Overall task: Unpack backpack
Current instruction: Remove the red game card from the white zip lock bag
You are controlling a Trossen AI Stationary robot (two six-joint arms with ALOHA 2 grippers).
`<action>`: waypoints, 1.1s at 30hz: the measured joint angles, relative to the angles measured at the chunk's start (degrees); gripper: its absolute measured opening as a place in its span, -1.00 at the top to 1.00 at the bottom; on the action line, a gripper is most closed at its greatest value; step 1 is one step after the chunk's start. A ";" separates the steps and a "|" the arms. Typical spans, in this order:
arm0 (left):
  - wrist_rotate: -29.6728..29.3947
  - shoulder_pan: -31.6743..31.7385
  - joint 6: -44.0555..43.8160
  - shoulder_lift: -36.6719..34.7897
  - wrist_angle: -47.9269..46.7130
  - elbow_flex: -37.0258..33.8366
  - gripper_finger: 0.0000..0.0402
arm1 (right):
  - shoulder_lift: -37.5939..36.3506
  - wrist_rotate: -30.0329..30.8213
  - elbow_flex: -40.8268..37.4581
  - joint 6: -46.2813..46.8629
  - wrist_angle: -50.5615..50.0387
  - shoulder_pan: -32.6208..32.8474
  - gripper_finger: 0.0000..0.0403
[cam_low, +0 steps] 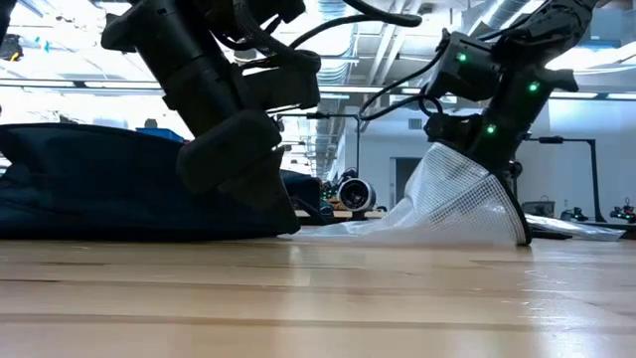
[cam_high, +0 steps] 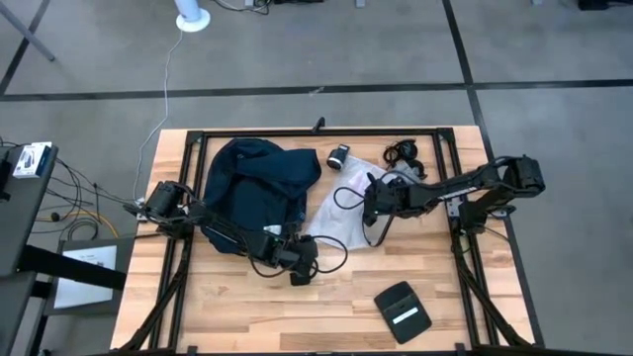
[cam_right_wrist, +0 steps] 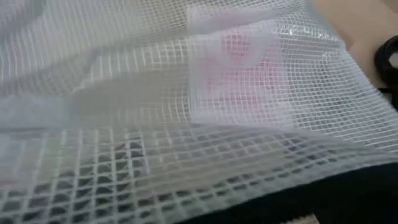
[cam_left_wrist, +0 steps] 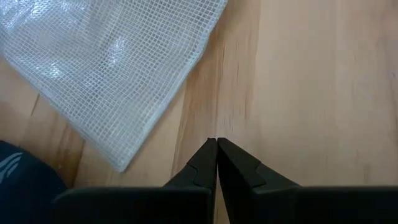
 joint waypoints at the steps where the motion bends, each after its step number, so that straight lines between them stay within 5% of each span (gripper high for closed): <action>1: 0.00 0.00 0.00 0.00 -0.02 0.00 1.00 | 0.00 0.35 0.00 -0.60 0.01 0.20 -0.89; 13: -6.53 -0.42 0.89 -3.02 0.24 4.30 1.00 | 0.00 -6.42 0.00 -1.38 8.46 3.36 -0.89; 21: -8.86 -0.07 2.92 -11.35 1.09 -0.37 1.00 | 0.00 -11.78 0.00 -1.35 17.52 11.55 -0.89; 28: -8.14 1.25 -1.53 -13.25 2.90 -5.59 1.00 | 0.00 -21.85 0.18 -2.43 20.33 18.36 -0.89; 33: -4.75 1.91 -0.21 -13.14 8.72 -6.54 1.00 | -0.65 -22.90 2.68 -0.11 14.51 20.42 -0.89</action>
